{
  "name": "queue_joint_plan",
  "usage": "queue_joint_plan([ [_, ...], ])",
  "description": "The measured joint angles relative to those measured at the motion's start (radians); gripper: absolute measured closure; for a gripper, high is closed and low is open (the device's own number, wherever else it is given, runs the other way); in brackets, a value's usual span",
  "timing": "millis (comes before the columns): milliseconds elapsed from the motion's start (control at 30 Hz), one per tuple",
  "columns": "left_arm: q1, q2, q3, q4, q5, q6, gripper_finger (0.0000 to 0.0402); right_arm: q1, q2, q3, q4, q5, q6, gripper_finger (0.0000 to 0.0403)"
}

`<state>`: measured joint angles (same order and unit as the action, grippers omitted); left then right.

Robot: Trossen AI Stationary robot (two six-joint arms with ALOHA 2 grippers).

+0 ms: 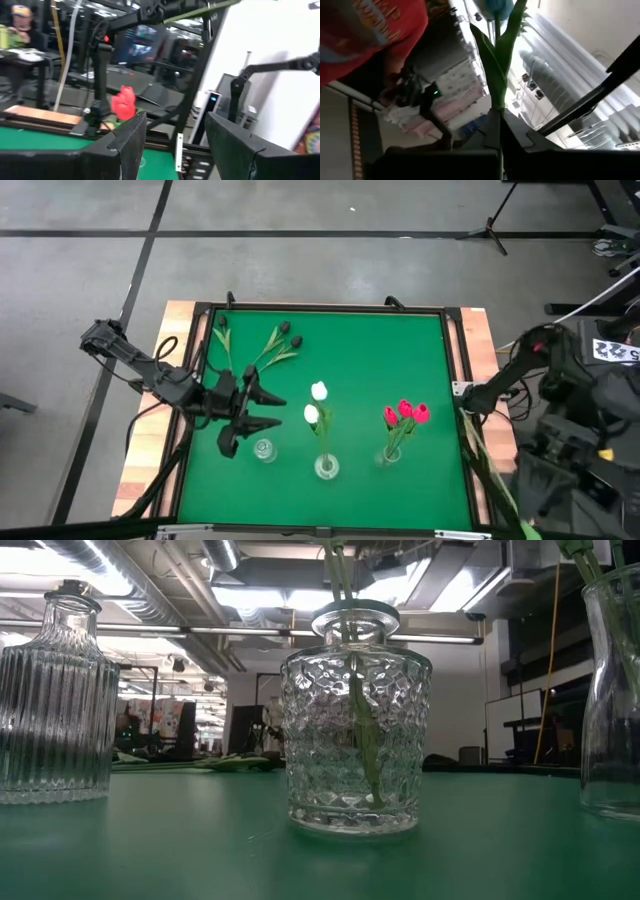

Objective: Sort flowers into vase by color
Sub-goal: Put the white tulip into the middle transparent vase

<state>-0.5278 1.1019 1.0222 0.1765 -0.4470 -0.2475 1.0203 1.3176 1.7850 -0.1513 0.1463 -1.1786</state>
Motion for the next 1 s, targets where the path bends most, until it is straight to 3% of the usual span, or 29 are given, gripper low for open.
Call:
queue_joint_plan([
  [100,0.0,0.0,0.0,0.0,-0.047,-0.016,0.0202,0.0,-0.112,-0.237,0.151,0.029,0.001,0.0403],
  [167,0.0,0.0,0.0,0.0,-0.071,-0.019,0.0202,0.0,-0.201,-0.452,0.373,0.073,0.015,0.0403],
  [300,0.0,0.0,0.0,-0.009,-0.09,-0.039,0.0202,0.0,-0.343,-0.916,1.077,0.035,0.025,0.0403],
  [433,0.0,0.0,0.0,-0.024,-0.097,-0.04,0.0202,0.001,-0.286,-1.265,1.727,0.002,0.088,0.0403],
  [500,0.0,0.0,0.0,-0.049,-0.117,-0.043,0.0202,-0.01,-0.246,-1.289,1.702,-0.01,0.14,0.0403],
  [733,0.006,0.0,0.0,-0.097,-0.146,-0.061,0.0202,-0.059,-0.048,-1.139,1.718,0.001,0.19,0.0403],
  [933,0.016,0.0,0.0,-0.095,-0.147,-0.061,0.0202,-0.121,0.11,-0.995,1.717,0.202,0.291,0.0403],
  [1000,0.016,0.0,0.0,-0.099,-0.147,-0.063,0.0202,-0.135,0.158,-0.942,1.724,0.325,0.323,0.0403],
])
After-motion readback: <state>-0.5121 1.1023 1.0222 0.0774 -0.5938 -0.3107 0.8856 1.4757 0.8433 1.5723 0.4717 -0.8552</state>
